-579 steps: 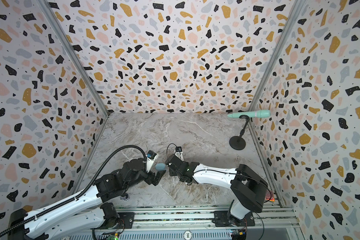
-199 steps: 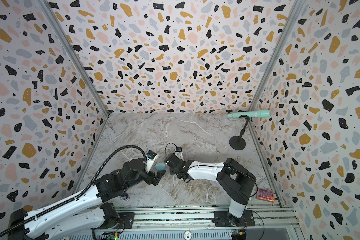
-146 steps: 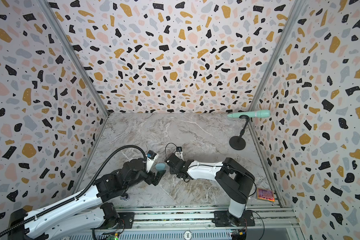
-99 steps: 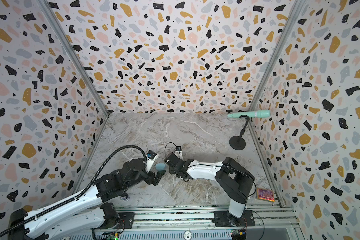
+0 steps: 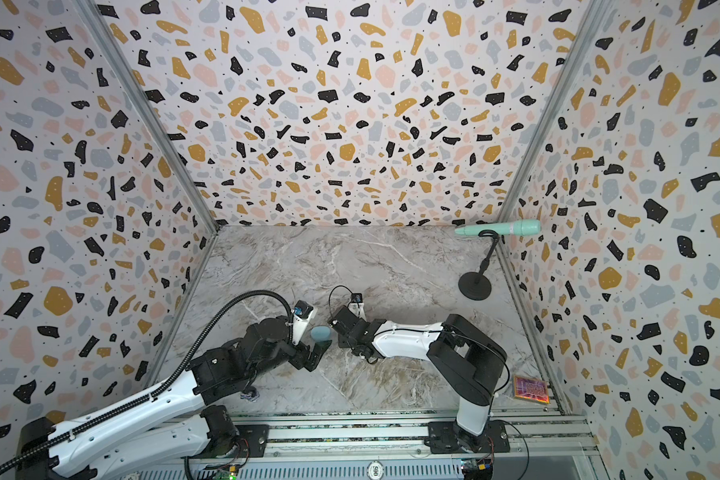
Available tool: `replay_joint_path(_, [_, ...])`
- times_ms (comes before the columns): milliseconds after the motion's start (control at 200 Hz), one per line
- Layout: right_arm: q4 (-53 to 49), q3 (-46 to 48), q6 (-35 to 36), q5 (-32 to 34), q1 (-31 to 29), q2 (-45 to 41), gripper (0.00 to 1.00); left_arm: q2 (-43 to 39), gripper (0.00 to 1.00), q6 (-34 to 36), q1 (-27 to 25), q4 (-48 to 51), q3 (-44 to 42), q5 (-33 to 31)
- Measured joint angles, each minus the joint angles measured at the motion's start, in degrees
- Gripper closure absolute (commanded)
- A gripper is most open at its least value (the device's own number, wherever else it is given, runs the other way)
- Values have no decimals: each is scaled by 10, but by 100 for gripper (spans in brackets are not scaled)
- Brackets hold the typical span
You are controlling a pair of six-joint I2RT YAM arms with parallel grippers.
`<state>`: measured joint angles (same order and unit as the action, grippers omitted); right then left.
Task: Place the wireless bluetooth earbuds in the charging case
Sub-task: 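Lower the pink earbud into the empty slot of the case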
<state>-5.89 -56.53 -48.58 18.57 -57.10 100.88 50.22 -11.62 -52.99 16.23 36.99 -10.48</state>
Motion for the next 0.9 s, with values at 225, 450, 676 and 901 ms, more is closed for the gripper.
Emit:
replay_joint_path(225, [0,0,0,-1,0,2,90,0,0,0,0,0,0,0])
replay_joint_path(450, [0,0,-1,-1,0,3,89,0,0,0,0,0,0,0])
replay_joint_path(676, [1,-1,-2,-2,0,4,87,0,0,0,0,0,0,0])
replay_joint_path(901, [2,-1,-3,-2,0,4,84,0,0,0,0,0,0,0])
